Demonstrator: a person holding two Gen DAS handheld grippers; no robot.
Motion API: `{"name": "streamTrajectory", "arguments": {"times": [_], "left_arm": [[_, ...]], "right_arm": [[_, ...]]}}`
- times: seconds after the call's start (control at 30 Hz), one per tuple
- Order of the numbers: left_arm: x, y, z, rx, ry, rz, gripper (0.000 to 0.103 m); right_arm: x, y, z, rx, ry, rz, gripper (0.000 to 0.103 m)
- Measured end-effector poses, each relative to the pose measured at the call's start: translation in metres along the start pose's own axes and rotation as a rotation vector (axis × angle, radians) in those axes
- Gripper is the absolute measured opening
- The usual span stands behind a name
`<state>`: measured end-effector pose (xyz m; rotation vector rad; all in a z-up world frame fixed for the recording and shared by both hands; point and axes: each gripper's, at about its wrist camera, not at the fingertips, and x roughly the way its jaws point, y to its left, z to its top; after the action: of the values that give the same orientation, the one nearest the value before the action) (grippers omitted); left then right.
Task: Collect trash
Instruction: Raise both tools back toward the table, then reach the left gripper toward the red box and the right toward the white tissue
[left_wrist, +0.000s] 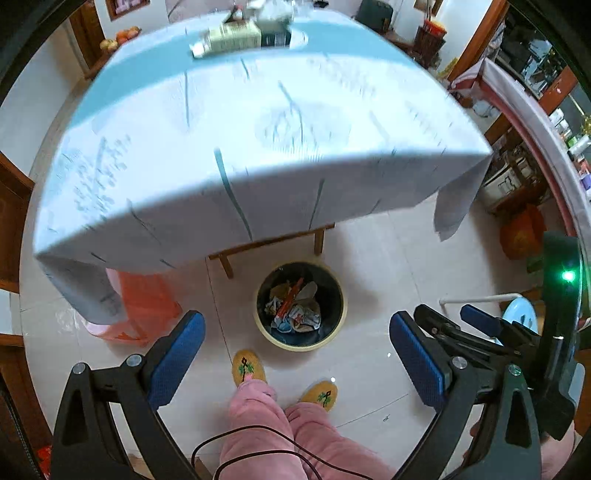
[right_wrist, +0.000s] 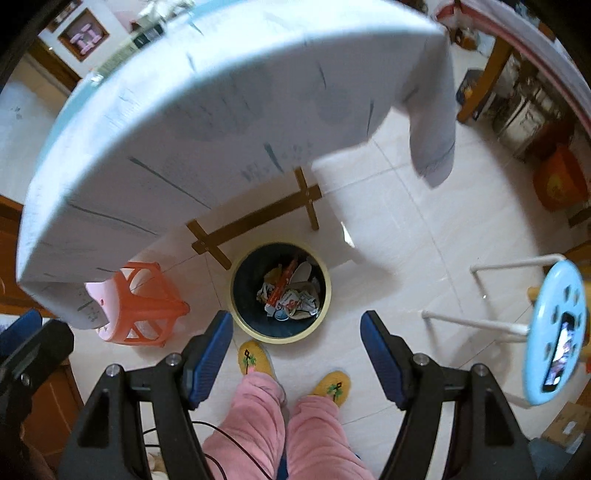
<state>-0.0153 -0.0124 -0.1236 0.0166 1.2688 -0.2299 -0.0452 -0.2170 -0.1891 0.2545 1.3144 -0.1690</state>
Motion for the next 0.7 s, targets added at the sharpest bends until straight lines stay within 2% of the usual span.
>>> {"name": "streamTrajectory", "arguments": {"times": [0.2, 0.37, 0.47, 0.7], "left_arm": [[-0.061, 0.003, 0.018, -0.017, -0.105, 0.033, 0.099], [-0.102, 0.004, 0.033, -0.037, -0.19, 0.069, 0.099], [-0.119, 0.007, 0.04, -0.053, -0.232, 0.087, 0.099], [-0.139, 0.015, 0.064, -0.095, -0.273, 0.105, 0.099]], "right_arm": [[-0.062, 0.002, 0.013, -0.035, -0.082, 0.034, 0.072], [-0.097, 0.004, 0.027, -0.077, -0.158, 0.052, 0.072], [-0.115, 0.004, 0.037, -0.104, -0.199, 0.066, 0.072], [-0.146, 0.01, 0.064, -0.163, -0.28, 0.088, 0.072]]}}
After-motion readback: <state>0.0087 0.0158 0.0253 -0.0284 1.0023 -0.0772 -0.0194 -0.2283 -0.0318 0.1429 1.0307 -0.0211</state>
